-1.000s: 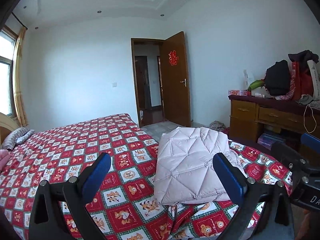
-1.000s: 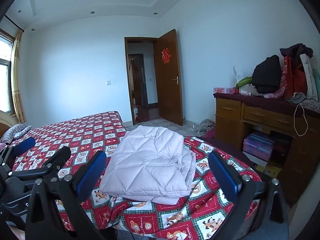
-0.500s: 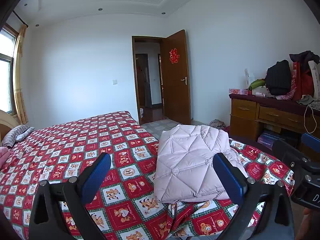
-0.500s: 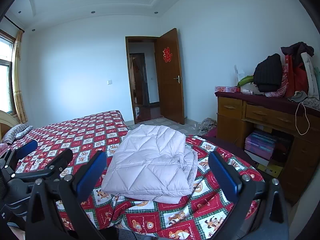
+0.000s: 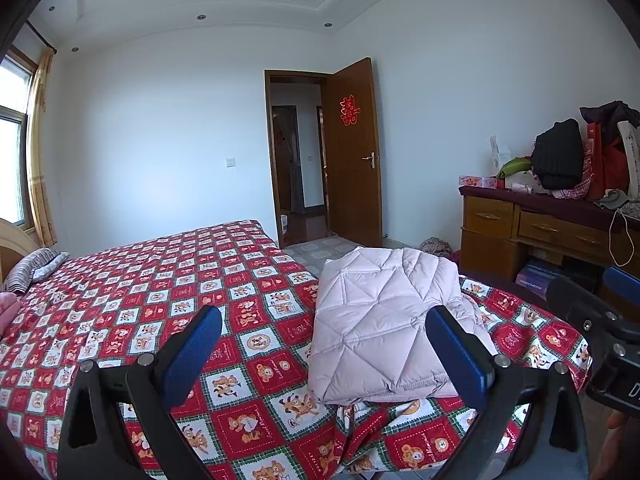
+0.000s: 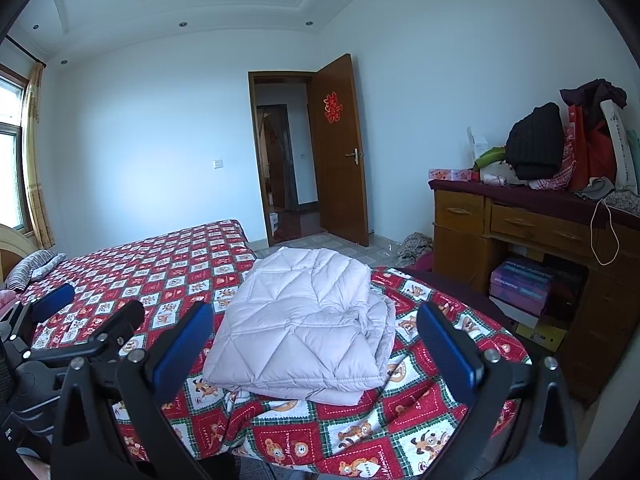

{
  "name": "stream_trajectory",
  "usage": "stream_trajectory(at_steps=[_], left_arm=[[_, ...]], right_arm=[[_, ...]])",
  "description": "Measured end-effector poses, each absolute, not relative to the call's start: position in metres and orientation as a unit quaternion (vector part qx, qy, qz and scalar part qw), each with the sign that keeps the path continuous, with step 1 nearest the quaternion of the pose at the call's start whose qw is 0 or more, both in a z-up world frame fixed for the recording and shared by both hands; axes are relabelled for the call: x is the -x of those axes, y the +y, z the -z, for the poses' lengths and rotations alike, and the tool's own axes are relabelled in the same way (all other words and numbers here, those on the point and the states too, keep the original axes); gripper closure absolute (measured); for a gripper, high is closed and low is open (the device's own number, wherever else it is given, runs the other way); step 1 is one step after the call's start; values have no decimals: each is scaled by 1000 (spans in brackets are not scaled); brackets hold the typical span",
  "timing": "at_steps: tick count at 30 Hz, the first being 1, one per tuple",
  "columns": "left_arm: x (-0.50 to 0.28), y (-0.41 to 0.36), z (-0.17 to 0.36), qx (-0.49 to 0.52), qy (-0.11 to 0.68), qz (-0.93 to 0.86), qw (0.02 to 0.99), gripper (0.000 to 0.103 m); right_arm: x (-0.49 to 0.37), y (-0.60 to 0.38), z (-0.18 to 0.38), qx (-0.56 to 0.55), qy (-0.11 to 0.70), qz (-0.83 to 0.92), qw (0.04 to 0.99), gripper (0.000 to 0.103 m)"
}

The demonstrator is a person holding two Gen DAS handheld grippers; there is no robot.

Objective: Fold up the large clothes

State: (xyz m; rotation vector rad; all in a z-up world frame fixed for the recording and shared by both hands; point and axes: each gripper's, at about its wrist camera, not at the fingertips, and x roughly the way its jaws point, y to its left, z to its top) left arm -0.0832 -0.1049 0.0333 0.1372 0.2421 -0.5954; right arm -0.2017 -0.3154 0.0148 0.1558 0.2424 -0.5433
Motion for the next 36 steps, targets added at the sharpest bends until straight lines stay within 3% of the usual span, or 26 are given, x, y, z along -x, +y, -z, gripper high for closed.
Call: stream_trajectory(at_steps=[36], left_arm=[[66,-110,-33,-70,134,279,948,1]], right_arm=[[207,-313,-14,-87,122,272,951,0]])
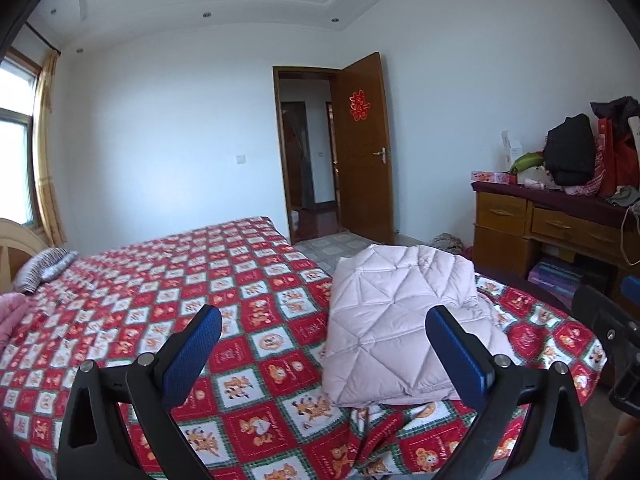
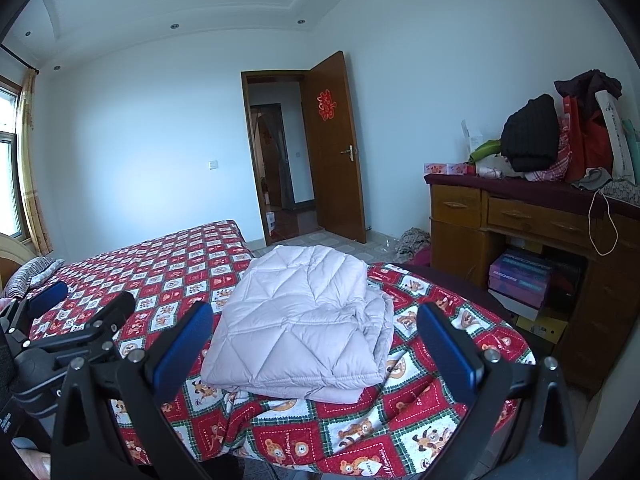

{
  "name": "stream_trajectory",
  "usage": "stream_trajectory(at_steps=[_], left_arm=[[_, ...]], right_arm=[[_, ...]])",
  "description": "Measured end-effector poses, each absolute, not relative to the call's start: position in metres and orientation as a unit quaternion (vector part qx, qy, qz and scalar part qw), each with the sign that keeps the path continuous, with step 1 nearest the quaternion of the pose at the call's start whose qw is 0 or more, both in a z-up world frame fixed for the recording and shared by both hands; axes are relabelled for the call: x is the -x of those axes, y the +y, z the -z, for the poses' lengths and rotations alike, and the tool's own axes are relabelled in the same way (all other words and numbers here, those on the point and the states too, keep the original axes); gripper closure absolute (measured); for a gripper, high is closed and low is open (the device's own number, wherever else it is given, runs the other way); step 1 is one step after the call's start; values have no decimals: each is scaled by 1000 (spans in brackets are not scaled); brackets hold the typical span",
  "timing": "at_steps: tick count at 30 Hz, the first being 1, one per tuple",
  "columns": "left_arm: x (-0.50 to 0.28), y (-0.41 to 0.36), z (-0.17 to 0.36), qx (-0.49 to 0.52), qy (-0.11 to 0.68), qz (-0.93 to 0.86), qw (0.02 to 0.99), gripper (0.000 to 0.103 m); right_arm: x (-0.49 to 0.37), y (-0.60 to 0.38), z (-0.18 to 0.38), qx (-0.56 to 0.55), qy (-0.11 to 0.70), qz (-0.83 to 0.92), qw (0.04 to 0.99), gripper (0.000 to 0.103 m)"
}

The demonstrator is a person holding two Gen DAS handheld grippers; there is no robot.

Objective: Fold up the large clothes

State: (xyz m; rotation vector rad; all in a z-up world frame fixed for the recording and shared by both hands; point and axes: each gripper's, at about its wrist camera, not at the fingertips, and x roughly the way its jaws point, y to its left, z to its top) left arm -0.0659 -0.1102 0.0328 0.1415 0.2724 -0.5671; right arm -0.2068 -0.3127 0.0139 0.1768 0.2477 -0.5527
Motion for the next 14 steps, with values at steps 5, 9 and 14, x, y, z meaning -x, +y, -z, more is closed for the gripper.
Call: stream_trajectory(at_steps=[5,9,14], left_arm=[[62,-109,-31,-62,143,300,941,1],[61,-109,-30,-65,142,298,942,1],[54,-110,-26,-72,152,283,944,1]], right_arm=[[206,-308,-13,-86,125,272,950,0],[205,-307,-11,-91,129,271,950,0],[201,-309,-7,-96,138,273,947,0]])
